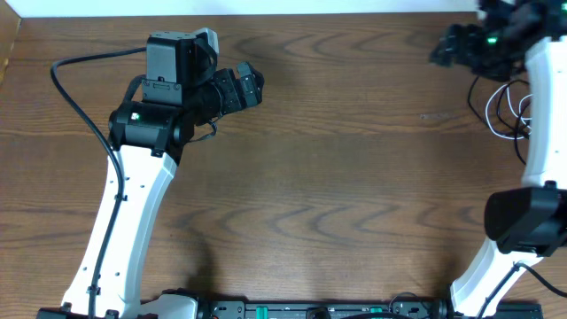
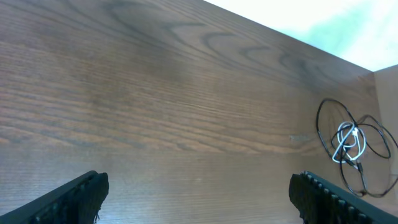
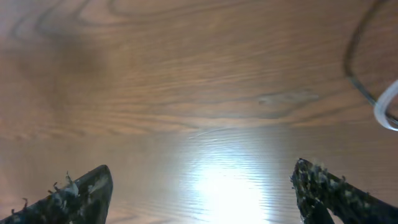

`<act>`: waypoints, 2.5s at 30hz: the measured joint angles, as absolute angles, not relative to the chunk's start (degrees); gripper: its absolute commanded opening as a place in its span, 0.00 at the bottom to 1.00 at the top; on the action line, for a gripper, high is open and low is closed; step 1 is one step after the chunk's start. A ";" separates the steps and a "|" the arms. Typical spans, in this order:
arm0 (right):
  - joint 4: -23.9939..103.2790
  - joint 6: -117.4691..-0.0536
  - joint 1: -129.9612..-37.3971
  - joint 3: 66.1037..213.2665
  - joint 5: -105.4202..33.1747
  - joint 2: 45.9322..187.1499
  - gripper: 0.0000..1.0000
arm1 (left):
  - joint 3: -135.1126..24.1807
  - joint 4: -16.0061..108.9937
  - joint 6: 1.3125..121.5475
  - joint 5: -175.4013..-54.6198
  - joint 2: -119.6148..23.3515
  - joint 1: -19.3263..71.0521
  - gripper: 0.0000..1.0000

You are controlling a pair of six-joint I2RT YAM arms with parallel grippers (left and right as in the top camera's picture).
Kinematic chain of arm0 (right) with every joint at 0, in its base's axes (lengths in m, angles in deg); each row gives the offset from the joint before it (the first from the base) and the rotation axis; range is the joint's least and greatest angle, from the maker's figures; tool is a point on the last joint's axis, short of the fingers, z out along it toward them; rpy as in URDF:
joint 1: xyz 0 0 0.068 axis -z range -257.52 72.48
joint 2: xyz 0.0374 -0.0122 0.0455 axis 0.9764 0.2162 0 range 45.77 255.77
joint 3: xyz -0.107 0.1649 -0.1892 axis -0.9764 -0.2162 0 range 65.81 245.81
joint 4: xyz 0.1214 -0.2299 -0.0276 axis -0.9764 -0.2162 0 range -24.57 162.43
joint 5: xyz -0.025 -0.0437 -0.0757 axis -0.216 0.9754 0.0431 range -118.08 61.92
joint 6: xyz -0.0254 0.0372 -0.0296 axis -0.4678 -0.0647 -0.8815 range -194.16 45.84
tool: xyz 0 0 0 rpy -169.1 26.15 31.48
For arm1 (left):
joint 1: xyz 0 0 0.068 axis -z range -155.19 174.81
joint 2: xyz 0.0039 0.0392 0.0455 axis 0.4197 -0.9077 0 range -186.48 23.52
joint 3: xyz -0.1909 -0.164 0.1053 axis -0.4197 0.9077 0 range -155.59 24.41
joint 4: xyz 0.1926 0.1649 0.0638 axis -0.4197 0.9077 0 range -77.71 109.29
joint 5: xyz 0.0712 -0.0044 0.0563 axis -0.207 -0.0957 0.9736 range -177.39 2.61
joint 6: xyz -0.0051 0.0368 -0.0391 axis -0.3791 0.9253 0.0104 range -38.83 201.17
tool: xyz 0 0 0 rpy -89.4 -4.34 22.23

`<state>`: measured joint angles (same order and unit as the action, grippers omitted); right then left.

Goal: Untangle cables

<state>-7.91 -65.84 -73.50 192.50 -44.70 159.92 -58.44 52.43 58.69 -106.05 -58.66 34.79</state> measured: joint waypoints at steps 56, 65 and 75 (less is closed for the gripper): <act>69.07 -70.30 -81.64 90.32 -29.60 67.72 0.99 | -58.44 52.71 58.69 -105.04 -58.66 34.79 0.98; 74.80 -73.56 -85.37 70.98 -29.82 49.60 0.99 | -58.44 52.65 58.69 -105.04 -58.57 34.79 0.98; 68.33 -74.00 -85.37 66.28 -29.07 46.48 0.99 | -58.44 52.58 58.69 -105.04 -58.55 34.79 0.98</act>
